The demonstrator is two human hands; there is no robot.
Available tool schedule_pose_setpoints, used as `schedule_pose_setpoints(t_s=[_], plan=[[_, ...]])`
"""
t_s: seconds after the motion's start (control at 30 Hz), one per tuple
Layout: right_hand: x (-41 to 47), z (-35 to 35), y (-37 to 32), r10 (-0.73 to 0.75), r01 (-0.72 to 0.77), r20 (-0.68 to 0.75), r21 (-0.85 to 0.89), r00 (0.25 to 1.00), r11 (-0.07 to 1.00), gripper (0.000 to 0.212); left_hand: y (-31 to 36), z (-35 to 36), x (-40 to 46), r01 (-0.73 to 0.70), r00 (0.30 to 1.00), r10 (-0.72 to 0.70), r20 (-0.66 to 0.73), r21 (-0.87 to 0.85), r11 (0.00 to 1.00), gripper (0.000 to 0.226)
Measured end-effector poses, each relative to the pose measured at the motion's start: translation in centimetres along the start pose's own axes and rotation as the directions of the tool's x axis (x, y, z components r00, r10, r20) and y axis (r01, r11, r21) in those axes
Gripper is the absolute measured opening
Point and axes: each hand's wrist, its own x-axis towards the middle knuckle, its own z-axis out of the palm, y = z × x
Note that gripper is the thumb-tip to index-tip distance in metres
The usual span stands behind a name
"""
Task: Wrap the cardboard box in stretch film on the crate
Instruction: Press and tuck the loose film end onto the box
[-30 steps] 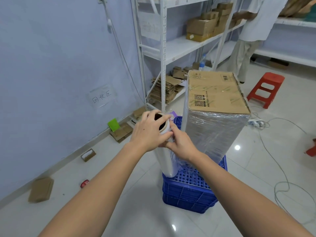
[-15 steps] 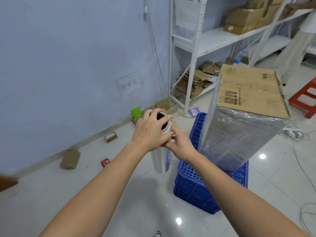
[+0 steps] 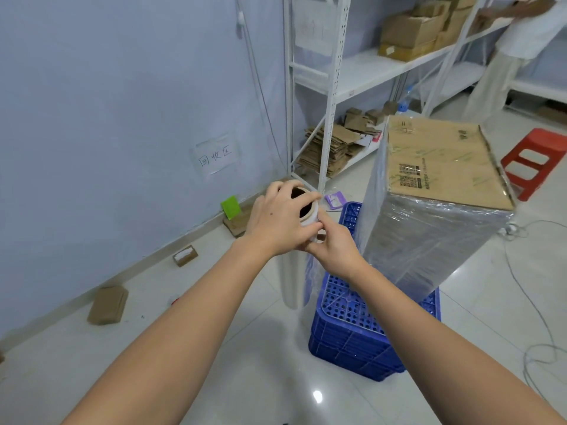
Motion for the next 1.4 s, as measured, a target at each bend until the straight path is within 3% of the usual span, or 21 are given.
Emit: schedule_pose_setpoints(t_s=[0.23, 0.53, 0.77, 1.0, 1.17, 1.27, 1.4], plan=[[1.3, -4.6, -0.7, -0.023, 0.02, -0.111, -0.023, 0.994, 1.0, 0.077, 2.9, -1.0, 4.8, -0.119, 0.993, 0.119, -0.005, -0.011, 0.993, 0.054], [2.0, -8.7, 2.7, 0.068, -0.084, -0.155, -0.094, 0.985, 0.992, 0.077, 6.2, 1.9, 8.4, -0.159, 0.986, 0.16, 0.038, -0.019, 0.987, 0.055], [1.7, -11.0, 3.8, 0.099, -0.127, -0.101, -0.312, 0.99, 0.942, 0.111, 7.7, 4.5, 9.2, -0.155, 0.984, 0.157, 0.086, -0.035, 0.987, 0.056], [0.9, -12.0, 5.2, 0.067, -0.115, -0.107, -0.539, 0.992, 0.834, 0.102, 8.4, 6.3, 9.0, -0.148, 0.98, 0.153, 0.126, -0.05, 0.988, 0.056], [-1.0, -13.6, 6.6, -0.029, -0.013, -0.044, -0.731, 0.999, 0.683, 0.085, 8.6, 6.8, 9.6, -0.144, 0.98, 0.151, 0.132, -0.055, 0.988, 0.057], [-1.7, -13.8, 6.9, -0.068, 0.03, -0.022, -0.73, 0.997, 0.683, 0.076, 8.5, 7.0, 9.9, -0.129, 0.983, 0.135, 0.123, -0.055, 0.99, 0.056], [-1.5, -12.8, 6.6, -0.044, -0.027, -0.092, -0.653, 0.995, 0.757, 0.087, 8.7, 7.1, 10.0, -0.113, 0.986, 0.121, 0.113, -0.072, 0.991, 0.06]])
